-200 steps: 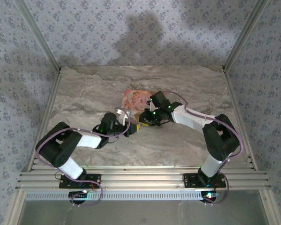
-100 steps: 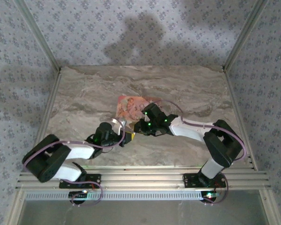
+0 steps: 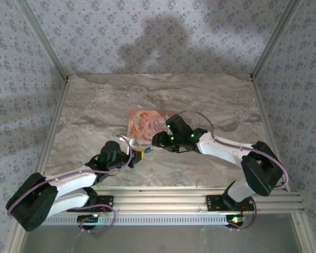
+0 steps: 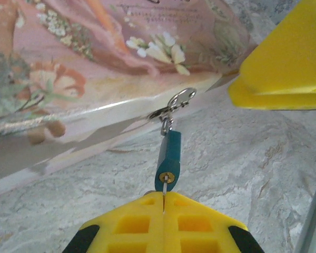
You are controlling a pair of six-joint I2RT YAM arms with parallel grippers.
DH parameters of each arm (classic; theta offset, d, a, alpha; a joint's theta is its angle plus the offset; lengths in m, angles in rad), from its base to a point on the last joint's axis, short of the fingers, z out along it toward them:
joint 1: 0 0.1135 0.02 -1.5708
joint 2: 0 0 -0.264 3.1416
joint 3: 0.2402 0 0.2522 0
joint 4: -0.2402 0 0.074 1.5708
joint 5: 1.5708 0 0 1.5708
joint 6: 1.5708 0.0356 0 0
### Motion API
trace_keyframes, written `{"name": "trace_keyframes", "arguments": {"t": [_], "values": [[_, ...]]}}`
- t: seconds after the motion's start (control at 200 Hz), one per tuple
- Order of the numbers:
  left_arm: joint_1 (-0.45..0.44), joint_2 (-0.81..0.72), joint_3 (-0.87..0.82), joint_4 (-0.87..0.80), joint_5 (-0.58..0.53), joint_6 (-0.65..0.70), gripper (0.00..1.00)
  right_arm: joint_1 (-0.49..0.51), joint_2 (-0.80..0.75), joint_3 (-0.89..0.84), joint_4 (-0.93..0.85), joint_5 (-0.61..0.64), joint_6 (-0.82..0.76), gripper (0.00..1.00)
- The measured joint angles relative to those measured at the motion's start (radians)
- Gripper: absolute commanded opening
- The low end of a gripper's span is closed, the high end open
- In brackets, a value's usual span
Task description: Unlock the padlock with the key
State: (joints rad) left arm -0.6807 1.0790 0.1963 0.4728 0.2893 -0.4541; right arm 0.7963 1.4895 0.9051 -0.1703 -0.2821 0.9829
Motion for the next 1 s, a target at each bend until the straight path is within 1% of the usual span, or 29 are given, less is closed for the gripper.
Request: {"name": "trace_keyframes", "arguments": {"t": [0.24,0.395,0.595,0.824,1.004], "values": [[-0.004,0.012,-0.003,-0.003,-0.013,0.000,0.00,0.018,-0.023,-0.059,0.022,0.035,0.045,0.51],[-0.035,0.039,-0.003,-0.002,-0.029,-0.003,0.00,0.053,-0.046,-0.125,0.070,0.079,0.106,0.51],[-0.072,0.111,0.021,-0.002,-0.047,-0.011,0.00,0.104,-0.069,-0.187,0.153,0.150,0.187,0.52],[-0.087,0.160,0.040,0.002,-0.055,-0.018,0.00,0.122,-0.066,-0.201,0.220,0.190,0.240,0.53],[-0.088,0.171,0.045,0.002,-0.055,-0.024,0.00,0.123,-0.019,-0.200,0.269,0.190,0.260,0.53]]}}
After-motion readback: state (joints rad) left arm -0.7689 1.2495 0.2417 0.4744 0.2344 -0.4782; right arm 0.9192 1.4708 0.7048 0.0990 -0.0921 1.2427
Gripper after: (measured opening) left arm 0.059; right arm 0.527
